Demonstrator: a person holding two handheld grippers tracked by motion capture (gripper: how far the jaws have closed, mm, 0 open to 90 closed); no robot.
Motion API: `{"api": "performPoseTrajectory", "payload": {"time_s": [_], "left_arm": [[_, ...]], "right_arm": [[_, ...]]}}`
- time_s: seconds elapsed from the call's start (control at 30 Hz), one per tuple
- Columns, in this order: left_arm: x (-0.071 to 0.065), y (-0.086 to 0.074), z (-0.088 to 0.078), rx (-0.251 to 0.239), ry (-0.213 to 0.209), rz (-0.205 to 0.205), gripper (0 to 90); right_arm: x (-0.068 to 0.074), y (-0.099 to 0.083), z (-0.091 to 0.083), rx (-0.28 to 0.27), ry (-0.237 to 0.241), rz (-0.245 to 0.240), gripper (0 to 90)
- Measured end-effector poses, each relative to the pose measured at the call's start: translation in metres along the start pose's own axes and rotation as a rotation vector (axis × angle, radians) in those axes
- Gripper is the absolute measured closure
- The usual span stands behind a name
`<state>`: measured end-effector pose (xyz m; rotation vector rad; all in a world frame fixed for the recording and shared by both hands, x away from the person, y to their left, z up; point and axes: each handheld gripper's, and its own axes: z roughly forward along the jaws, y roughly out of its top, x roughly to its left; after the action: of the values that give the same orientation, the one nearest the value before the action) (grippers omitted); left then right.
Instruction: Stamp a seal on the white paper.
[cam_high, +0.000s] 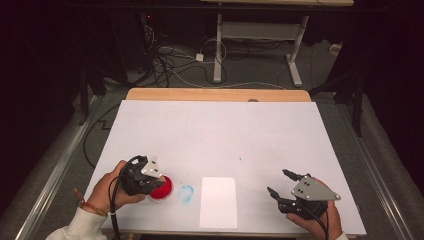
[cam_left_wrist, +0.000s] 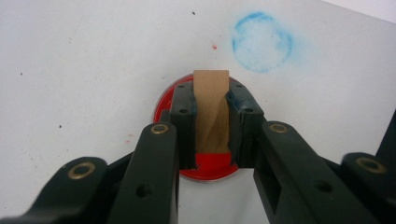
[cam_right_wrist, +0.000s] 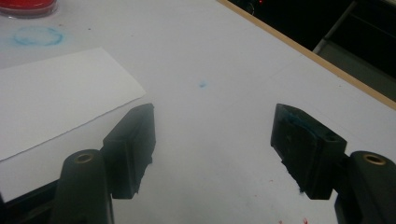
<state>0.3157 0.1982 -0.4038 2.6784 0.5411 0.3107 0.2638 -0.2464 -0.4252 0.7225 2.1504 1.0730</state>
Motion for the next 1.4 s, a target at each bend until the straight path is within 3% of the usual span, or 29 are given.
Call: {"api": "performPoseTrajectory", "payload": {"time_s": [0.4, 0.67, 0.83, 1.0, 1.4], "left_arm": [[0.001, 0.011, -0.01, -0.049, 0.012, 0.01, 73.8], [-0.002, 0.037, -0.014, -0.076, -0.004, 0.065, 73.7], [-0.011, 0.057, -0.012, -0.062, -0.011, 0.124, 73.7], [-0.019, 0.073, -0.007, -0.061, -0.043, 0.164, 73.8], [-0.032, 0.098, 0.011, -0.072, -0.094, 0.204, 73.7]], "right_arm": [[0.001, -0.002, -0.002, 0.002, -0.002, 0.003, 31.7], [0.004, 0.0, 0.0, 0.007, -0.002, -0.006, 31.5], [0.004, -0.001, -0.001, 0.004, 0.002, -0.002, 31.3], [0.004, -0.002, -0.003, -0.001, -0.004, -0.003, 31.5], [0.005, 0.0, -0.004, -0.016, -0.014, -0.014, 31.0]]}}
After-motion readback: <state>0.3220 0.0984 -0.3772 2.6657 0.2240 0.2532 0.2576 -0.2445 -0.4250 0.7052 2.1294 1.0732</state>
